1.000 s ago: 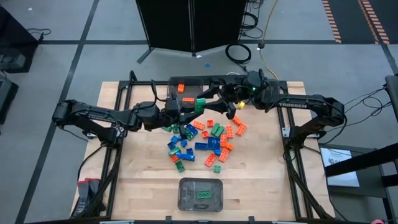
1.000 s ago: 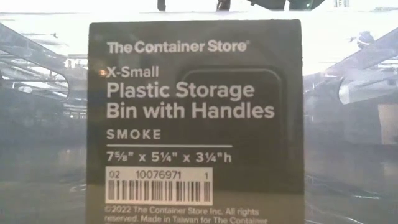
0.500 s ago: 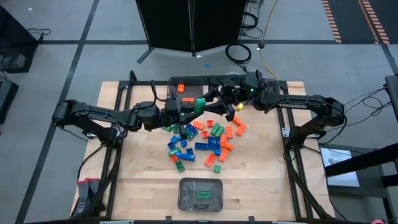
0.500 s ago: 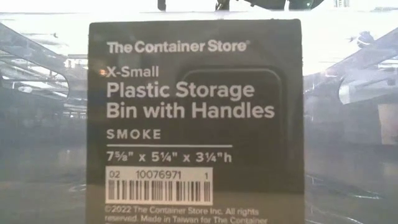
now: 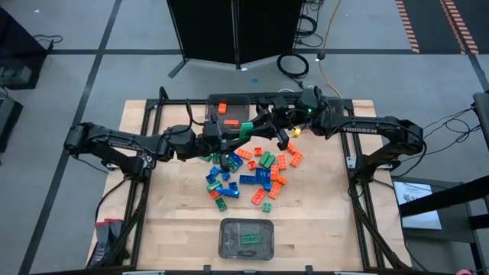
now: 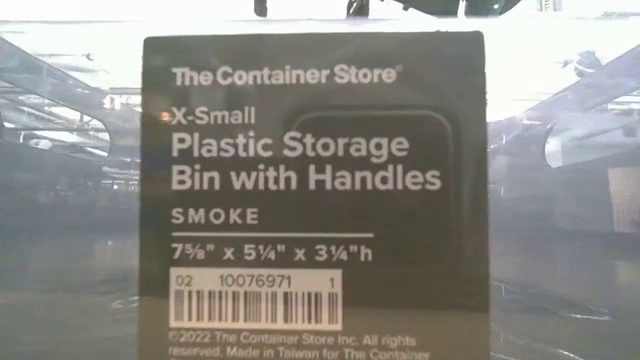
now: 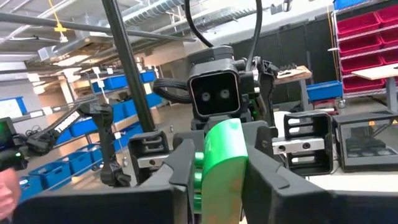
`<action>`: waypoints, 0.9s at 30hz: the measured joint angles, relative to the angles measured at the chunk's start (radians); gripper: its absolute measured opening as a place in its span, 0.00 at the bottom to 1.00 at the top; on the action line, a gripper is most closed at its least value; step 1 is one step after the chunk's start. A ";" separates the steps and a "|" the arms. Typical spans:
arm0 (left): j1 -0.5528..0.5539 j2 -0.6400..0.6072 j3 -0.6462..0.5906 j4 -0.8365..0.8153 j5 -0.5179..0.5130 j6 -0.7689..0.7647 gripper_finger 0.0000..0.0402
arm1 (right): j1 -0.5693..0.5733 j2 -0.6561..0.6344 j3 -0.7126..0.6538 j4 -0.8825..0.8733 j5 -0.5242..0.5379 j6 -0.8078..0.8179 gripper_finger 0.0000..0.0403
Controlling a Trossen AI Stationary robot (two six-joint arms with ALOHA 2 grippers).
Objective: Sort blocks
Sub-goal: Put the green game piece into the bottom black bin
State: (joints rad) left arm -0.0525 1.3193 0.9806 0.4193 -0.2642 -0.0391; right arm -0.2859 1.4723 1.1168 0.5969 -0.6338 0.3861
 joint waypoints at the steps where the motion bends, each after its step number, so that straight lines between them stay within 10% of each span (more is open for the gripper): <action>1: 0.000 0.000 0.001 -0.007 0.000 0.000 0.16 | 0.000 0.000 0.000 0.004 0.000 -0.001 0.17; 15: 0.000 -0.020 0.000 -0.288 -0.022 -0.060 0.58 | -0.013 -0.043 0.001 0.028 -0.043 0.042 0.17; 27: 0.027 -0.197 0.000 -0.715 -0.193 -0.158 0.60 | 0.246 -0.010 -0.001 -0.653 -0.088 -0.187 0.17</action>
State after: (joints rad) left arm -0.0250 1.1225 0.9802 -0.2955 -0.4572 -0.1974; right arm -0.0402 1.4624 1.1160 -0.0563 -0.7223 0.1993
